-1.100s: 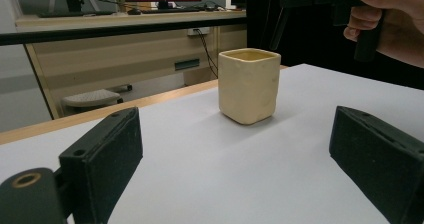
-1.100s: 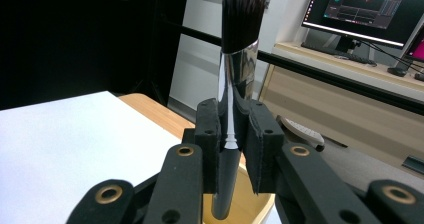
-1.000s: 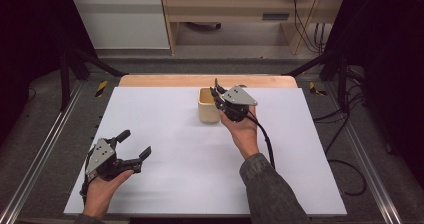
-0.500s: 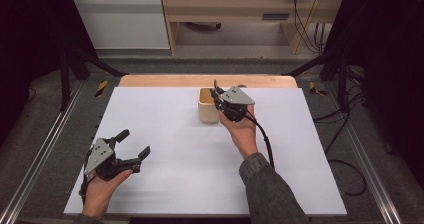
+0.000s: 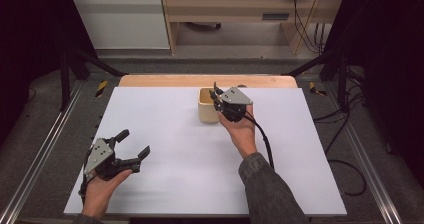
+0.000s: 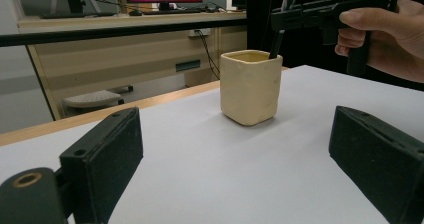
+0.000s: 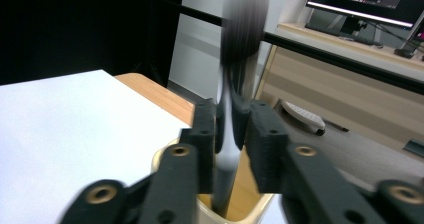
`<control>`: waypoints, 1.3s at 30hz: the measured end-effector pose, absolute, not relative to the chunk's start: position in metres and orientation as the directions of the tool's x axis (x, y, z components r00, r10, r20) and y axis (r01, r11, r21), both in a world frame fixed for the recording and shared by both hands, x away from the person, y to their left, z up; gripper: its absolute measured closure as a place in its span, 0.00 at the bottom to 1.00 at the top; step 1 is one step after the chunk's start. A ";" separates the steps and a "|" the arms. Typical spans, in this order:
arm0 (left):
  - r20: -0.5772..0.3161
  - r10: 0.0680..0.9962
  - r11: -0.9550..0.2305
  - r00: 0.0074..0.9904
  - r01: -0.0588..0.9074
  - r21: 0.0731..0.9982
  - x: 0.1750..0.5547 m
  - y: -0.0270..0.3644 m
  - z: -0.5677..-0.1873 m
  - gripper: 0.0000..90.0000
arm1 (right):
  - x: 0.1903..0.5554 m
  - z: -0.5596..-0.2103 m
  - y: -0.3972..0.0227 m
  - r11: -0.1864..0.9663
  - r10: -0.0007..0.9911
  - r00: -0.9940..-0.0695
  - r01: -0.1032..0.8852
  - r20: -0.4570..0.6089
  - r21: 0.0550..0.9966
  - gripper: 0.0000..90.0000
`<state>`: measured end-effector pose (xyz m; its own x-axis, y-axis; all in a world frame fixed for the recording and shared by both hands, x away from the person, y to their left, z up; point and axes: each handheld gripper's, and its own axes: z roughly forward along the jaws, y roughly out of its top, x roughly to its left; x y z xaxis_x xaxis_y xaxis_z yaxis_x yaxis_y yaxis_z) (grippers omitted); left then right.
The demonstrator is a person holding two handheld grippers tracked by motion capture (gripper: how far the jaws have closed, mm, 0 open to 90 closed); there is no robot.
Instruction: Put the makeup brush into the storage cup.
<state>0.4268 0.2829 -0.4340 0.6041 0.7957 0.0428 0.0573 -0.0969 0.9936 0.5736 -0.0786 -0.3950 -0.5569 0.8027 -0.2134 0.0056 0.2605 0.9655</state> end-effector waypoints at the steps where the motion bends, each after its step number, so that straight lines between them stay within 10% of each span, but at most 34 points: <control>1: 0.042 0.796 -0.096 0.604 0.057 0.994 0.427 0.283 -0.434 0.07 | 0.574 -0.395 -0.079 0.254 0.802 -0.562 0.012 -0.204 0.967 0.75; 7: 0.042 0.799 -0.095 0.600 0.056 0.994 0.426 0.284 -0.433 0.07 | 0.565 -0.388 -0.080 0.274 0.802 -0.556 0.016 -0.219 0.962 0.51; 39: 0.051 0.802 -0.104 0.595 0.056 0.993 0.426 0.289 -0.434 0.07 | 0.539 -0.387 -0.098 0.269 0.817 -0.550 0.100 -0.172 0.958 0.09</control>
